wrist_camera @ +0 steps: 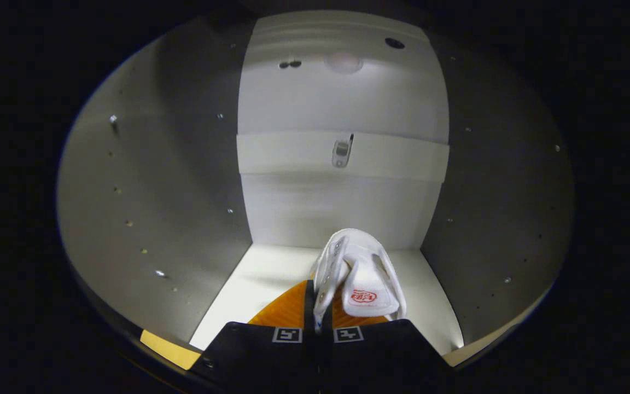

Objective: Open the shoe cabinet door, grab the shoes and put them into the shoe cabinet, then close the shoe cabinet door.

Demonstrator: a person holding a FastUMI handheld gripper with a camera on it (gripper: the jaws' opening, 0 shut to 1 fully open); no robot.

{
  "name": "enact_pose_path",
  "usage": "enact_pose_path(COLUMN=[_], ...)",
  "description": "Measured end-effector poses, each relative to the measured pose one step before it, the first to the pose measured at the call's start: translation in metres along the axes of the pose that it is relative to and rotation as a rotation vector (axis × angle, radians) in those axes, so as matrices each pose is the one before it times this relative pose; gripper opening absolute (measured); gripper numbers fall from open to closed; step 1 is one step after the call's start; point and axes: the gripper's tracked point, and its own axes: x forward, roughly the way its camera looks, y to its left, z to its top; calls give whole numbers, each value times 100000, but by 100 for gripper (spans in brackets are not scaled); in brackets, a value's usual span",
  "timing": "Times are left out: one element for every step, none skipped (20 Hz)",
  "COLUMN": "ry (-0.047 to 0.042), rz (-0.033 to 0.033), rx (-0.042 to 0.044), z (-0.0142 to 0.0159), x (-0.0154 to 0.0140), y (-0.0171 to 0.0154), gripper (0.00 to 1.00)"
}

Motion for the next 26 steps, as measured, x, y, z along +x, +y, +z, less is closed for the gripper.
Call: enact_pose_path(ry=[962,666,921,1297,1045,1102,1366,1212,844,1538,39,30,326,875,1229,-188,-617,-622,-753,-688,-910,-1367,-1530,-1502,-1444,-1137], rz=[-998,-501,-218,-9,371,348,-45,-194,-113,-162,-1209,-1347,-1897,-650,2108,1217,1068,496,660,947,346,-220,217,11,547,362], rx=[-2207,-2916,-2734,-2301,-1883,-1464,-351,345,270,-10,-564,-1099,-866,-717,288,396,295,794,1504,1959,1799,1619,1597,2039,2142,1613], z=[-359,-289,-383,-375,-481,-357,-342,-333,-188,-257,-152,-116,-97,-242,-346,17,115,93,75,67,182,319,347,347,144,241], x=[986,818,549,387,365,422,366,229,307,316,-39,307,-170,-202,-70,-318,-412,-618,-426,-721,-810,-805,-767,-838,-954,-998], y=[-281,-157,77,120,219,259,249,190,159,189,263,62,-62,-45,658,307,159,101,187,131,-28,-275,-1,-159,-43,-161], gripper=[6,6,6,6,6,6,6,6,6,6,6,6,8,9,18,30,42,53,70,74,83,85,87,88,90,92])
